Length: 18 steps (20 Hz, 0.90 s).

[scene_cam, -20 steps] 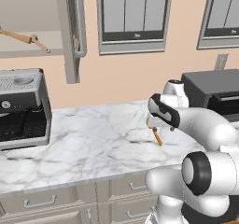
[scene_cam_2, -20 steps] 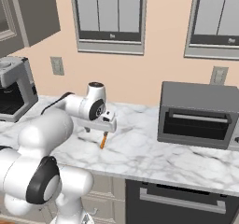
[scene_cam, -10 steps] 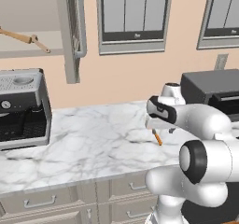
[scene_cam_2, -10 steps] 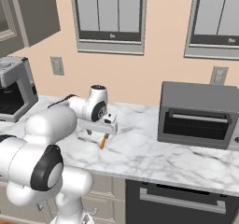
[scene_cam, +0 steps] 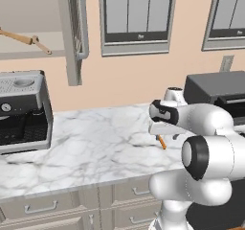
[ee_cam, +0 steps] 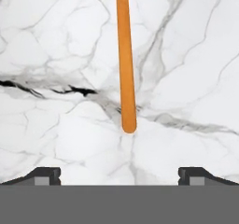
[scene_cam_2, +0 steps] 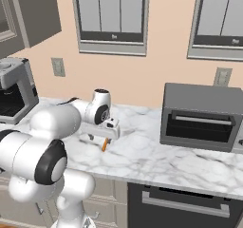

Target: Organize the utensils by type. Pick up the wooden spoons from the counter and place them in the open cabinet. Then pick up the metallic utensils from the counter and place them in the open drawer.

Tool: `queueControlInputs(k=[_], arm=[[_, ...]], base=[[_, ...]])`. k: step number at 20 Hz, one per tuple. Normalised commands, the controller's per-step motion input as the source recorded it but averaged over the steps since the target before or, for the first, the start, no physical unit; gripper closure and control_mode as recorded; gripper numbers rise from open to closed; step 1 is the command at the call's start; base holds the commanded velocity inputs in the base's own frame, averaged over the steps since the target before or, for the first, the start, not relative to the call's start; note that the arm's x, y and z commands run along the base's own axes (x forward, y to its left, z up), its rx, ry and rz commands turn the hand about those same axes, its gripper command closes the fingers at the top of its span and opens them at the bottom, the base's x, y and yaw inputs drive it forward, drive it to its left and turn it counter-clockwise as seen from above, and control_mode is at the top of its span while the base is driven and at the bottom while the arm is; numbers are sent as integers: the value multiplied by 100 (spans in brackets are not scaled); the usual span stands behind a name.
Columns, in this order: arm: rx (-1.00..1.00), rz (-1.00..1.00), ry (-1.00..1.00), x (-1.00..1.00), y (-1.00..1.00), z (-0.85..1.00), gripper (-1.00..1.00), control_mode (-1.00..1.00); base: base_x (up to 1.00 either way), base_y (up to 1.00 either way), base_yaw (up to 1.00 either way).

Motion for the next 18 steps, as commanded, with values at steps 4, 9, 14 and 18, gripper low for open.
queueControlInputs(k=[4,9,14,18], arm=[[0,0,0,3,-3,-17,-100,-100],[0,0,2,13,-5,-11,-100,-100],[0,0,2,23,-3,-11,-100,-100],[0,0,0,21,0,-16,-100,-100]], base=[[0,0,0],[0,0,0],[0,0,0],[0,0,0]])
